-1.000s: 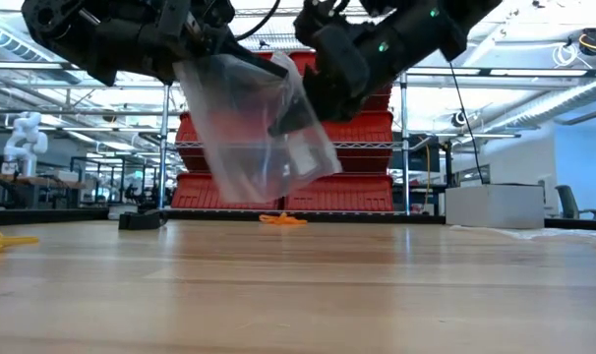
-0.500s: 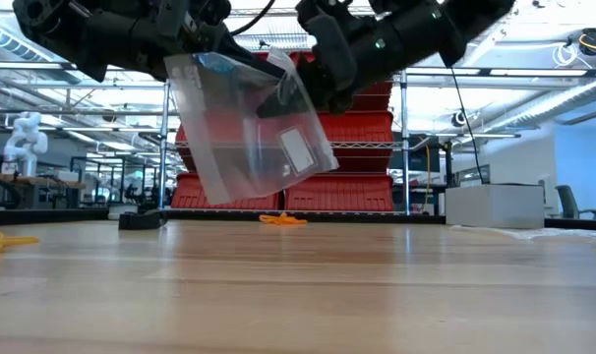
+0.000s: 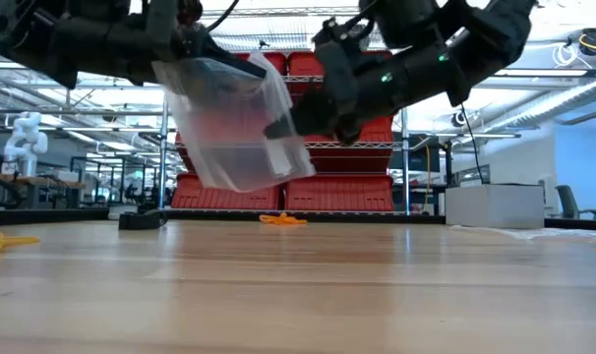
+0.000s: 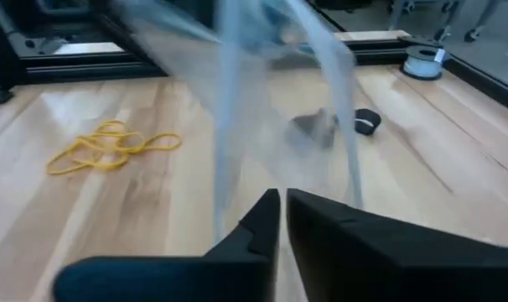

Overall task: Sort rubber bands
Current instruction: Open the top right zip bag, then move the bottom black rubber band to the center of the table

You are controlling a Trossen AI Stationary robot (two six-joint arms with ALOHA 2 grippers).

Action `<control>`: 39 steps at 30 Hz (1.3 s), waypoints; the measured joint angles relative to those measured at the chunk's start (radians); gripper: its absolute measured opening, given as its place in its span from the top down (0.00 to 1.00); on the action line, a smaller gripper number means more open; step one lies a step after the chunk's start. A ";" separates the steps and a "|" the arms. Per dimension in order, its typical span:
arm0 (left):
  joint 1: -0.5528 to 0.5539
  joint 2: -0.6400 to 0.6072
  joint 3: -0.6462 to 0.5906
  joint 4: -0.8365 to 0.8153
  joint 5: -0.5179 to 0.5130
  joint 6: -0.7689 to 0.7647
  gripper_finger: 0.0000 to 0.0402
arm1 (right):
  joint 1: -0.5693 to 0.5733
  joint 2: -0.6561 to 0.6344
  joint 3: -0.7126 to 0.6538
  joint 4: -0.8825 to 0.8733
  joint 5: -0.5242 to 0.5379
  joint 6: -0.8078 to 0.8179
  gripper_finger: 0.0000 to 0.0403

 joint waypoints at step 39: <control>0.040 -0.514 -0.214 -0.199 -0.351 0.178 1.00 | -0.003 -0.129 0.123 -0.250 -0.027 -0.052 0.57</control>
